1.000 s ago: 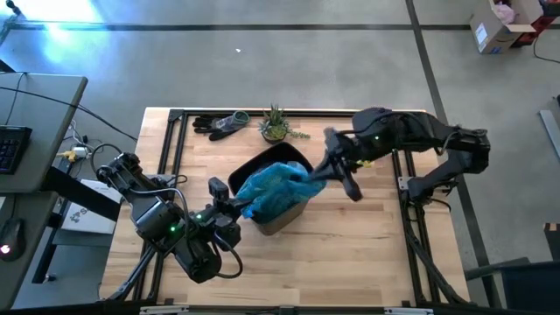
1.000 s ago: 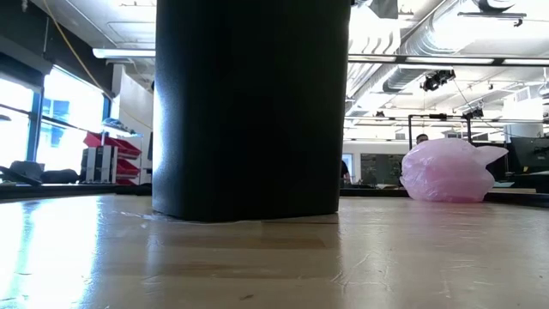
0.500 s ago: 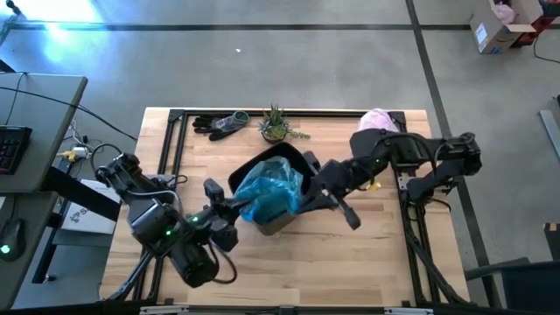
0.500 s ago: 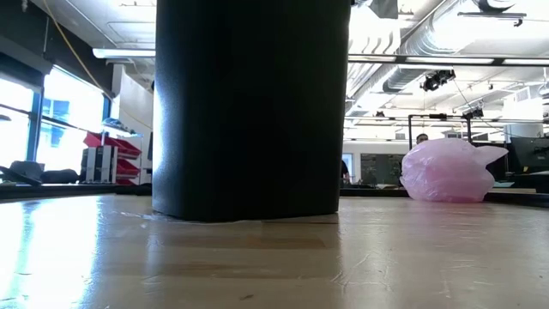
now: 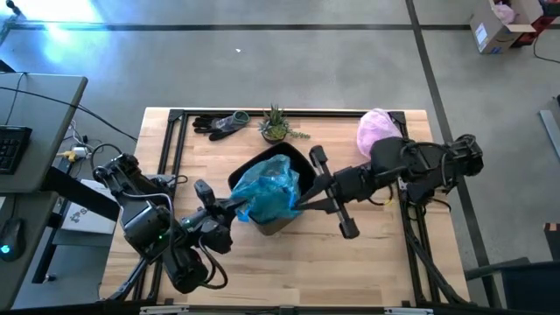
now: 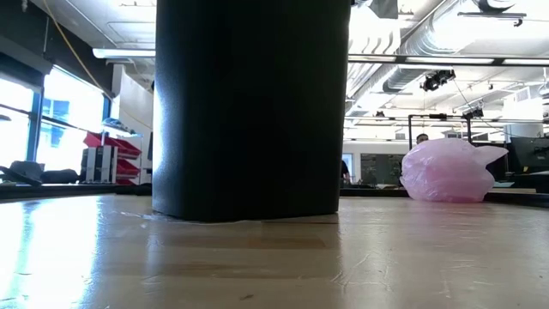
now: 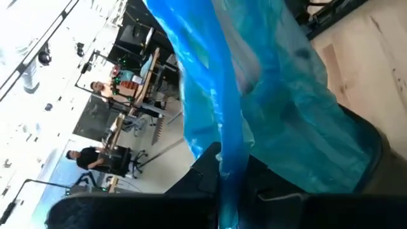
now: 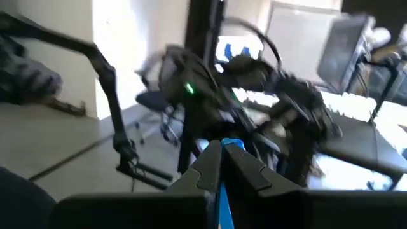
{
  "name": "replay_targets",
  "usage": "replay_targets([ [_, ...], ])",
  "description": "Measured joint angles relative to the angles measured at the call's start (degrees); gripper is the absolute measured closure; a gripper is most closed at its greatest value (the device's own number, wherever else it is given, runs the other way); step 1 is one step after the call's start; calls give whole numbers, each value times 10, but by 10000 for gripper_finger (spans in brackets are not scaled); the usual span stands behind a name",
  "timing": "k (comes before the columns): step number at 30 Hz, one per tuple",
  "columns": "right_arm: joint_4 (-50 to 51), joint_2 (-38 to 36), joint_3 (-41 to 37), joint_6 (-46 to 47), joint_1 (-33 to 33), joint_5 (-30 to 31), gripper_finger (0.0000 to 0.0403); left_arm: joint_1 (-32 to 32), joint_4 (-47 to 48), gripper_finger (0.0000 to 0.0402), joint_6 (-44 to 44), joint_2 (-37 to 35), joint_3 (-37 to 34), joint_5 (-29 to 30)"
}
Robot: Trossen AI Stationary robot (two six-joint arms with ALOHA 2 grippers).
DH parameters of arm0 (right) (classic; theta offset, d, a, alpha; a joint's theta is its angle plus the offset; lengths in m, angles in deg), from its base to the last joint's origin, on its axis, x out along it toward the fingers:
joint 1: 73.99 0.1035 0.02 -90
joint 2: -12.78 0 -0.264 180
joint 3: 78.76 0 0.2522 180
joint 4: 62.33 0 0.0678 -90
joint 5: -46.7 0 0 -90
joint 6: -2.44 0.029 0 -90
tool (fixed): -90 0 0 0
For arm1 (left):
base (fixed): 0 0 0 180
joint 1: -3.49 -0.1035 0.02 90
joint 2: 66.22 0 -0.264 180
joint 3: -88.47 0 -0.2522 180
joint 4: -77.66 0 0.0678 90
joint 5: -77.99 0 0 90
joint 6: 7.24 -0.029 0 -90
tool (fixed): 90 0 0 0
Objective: Place trash/remove bag and relplace
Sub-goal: Remove the blue trash bag from the trash bin
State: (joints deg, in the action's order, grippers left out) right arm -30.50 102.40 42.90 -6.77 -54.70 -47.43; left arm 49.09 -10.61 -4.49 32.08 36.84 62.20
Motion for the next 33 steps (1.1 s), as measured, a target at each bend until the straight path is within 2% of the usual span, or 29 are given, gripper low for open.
replay_targets([
  [3,30,1,0,5,0,24,403,5,-17,394,0,0,0,-2],
  [8,35,1,0,6,0,27,403,14,-52,364,-11,0,0,-7],
  [18,40,1,0,6,0,27,403,14,-115,286,-34,0,0,-73],
  [21,40,1,0,6,0,27,403,14,-115,274,-27,0,0,-112],
  [26,54,1,0,8,0,31,403,15,-103,267,0,0,0,-210],
  [33,57,1,0,8,0,32,403,15,-16,266,84,0,0,-235],
])
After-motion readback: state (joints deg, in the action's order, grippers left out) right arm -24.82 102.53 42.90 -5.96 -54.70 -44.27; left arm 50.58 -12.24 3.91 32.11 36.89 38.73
